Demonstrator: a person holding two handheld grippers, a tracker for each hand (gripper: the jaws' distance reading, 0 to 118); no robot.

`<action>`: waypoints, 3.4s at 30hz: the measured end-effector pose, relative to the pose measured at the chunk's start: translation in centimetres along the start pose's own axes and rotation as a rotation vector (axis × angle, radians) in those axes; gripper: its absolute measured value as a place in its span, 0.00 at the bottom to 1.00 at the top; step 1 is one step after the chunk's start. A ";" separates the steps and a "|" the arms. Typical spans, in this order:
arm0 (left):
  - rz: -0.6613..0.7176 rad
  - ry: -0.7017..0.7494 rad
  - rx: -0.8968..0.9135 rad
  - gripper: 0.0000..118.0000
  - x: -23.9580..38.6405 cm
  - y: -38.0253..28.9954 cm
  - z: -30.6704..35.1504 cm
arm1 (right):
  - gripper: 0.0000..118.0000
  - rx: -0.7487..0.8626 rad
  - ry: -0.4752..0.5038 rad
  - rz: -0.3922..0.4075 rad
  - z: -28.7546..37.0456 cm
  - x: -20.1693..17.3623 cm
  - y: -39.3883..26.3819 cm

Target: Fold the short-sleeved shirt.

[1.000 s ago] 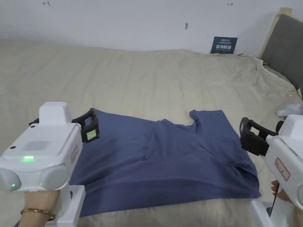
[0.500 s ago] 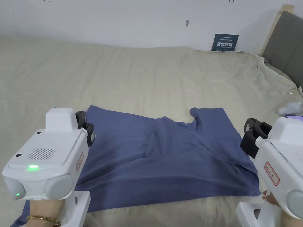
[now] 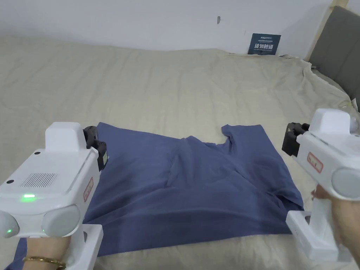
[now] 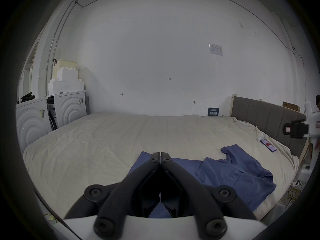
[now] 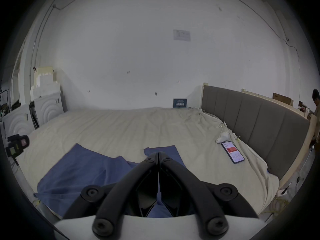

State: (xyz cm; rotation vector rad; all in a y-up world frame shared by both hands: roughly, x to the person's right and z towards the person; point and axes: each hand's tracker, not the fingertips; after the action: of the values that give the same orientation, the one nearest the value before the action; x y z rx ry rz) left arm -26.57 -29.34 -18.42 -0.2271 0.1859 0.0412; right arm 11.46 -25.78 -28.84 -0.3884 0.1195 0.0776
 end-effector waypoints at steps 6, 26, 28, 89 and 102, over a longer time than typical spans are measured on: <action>0.021 -0.006 -0.001 0.00 0.5 0.8 -1.9 | 0.41 -0.231 -0.028 -0.027 -8.7 3.0 3.0; 0.064 0.009 -0.089 0.00 0.8 -0.2 -8.2 | 0.61 -0.704 -0.198 -0.229 -25.2 7.8 -4.8; 0.069 0.012 -0.105 0.00 0.6 -0.5 -8.6 | 0.51 -0.705 -0.198 -0.218 -25.7 7.6 -5.2; -0.087 0.006 -0.873 0.00 -6.0 -0.8 -39.5 | 0.02 -0.646 -0.045 -0.172 -23.3 7.2 0.0; 0.039 -0.006 -0.438 0.00 -9.0 13.9 -23.5 | 0.01 -0.430 0.034 -0.273 -13.2 7.2 7.3</action>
State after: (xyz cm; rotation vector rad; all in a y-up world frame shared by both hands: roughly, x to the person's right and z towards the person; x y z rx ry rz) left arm -40.44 -21.33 -42.33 -0.6602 0.1738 0.1218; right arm 16.52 -23.69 -44.58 -0.8323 0.0817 -0.1765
